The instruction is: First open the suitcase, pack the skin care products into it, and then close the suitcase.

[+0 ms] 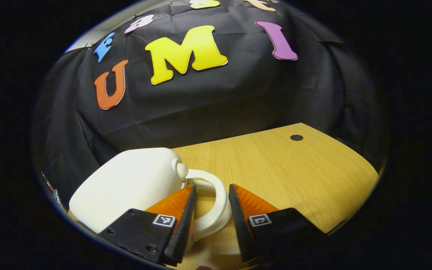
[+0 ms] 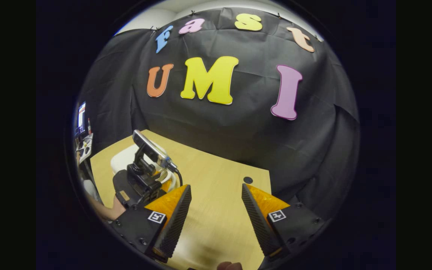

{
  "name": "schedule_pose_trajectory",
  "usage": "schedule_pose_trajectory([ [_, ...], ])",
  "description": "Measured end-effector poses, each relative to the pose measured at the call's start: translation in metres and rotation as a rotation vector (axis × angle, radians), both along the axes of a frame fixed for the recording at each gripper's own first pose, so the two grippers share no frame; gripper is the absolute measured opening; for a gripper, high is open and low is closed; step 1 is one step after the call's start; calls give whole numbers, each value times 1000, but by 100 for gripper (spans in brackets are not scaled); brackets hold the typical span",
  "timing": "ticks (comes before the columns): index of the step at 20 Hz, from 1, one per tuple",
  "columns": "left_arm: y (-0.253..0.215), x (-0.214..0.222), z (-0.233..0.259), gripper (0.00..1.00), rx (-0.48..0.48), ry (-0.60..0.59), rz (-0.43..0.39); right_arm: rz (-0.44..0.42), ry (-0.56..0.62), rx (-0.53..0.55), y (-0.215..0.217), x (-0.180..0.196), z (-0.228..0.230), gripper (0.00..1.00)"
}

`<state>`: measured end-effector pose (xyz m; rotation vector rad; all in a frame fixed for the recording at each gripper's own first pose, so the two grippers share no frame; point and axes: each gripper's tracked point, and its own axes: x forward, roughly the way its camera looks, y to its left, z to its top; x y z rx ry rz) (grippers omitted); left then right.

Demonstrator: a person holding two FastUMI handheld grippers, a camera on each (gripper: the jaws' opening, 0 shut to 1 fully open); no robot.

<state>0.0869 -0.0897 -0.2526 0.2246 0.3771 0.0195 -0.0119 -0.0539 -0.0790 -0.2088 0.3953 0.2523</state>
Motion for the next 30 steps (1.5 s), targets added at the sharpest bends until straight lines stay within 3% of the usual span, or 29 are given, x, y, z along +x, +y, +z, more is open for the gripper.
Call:
schedule_pose_trajectory([
  [3, -2, -4, 40, 97, -57, -79, -11, 6, -35, 25, 6, -2, 10, 79],
  [11, 51, -36, 222, 98, -154, -357, 50, -17, -260, 179, 49, 16, 92, 80],
  [15, 79, -61, 280, 98, -240, -396, 62, -87, -353, 216, 71, 27, 129, 80],
  [18, 88, -72, 296, 99, -226, -396, 33, -119, -410, 183, 86, 30, 146, 80],
  [21, 95, -79, 293, 99, -287, -364, 29, -136, -417, 168, 102, 29, 154, 82],
  [24, 108, -81, 302, 98, -290, -364, 29, -165, -422, 159, 107, 30, 158, 81],
  [25, 112, -80, 307, 93, -290, -379, 27, -167, -416, 164, 109, 30, 156, 81],
  [26, 120, -81, 310, 98, -279, -390, 36, -163, -409, 175, 115, 31, 155, 80],
  [28, 132, -82, 311, 98, -279, -408, 60, -177, -400, 178, 115, 35, 153, 80],
  [29, 133, -81, 309, 92, -295, -408, 67, -191, -402, 184, 114, 36, 155, 81],
  [30, 132, -81, 307, 97, -303, -403, 67, -204, -403, 188, 112, 38, 154, 80],
])
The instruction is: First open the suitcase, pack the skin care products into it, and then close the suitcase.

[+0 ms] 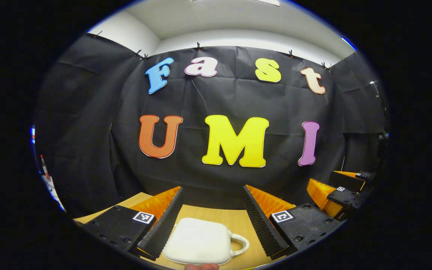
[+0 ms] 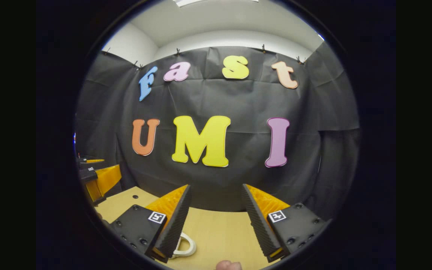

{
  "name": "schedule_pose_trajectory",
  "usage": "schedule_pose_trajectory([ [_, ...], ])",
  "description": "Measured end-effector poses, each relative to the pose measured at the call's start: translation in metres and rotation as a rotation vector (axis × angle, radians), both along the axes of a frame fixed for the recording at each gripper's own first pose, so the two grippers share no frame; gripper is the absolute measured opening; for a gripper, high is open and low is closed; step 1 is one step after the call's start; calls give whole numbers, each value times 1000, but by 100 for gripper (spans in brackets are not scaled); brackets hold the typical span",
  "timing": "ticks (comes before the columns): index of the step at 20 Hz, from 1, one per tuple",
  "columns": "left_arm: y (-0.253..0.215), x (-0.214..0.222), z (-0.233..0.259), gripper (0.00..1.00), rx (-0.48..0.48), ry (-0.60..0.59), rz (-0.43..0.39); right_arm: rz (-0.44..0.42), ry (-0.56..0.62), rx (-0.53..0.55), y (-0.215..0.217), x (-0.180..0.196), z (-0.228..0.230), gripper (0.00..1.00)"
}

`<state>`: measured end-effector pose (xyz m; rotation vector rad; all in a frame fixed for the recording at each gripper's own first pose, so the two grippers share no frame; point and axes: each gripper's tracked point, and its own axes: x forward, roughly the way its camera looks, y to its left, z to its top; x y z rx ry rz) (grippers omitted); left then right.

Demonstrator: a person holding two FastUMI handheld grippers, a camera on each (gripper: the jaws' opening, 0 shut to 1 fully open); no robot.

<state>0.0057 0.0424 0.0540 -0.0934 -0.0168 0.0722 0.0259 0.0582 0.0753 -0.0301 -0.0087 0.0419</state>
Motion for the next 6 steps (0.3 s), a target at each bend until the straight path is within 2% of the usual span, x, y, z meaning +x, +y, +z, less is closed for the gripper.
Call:
schedule_pose_trajectory([
  [6, -13, 10, -7, 96, 27, 11, -47, -54, 23, 45, -9, 2, -10, 81],
])
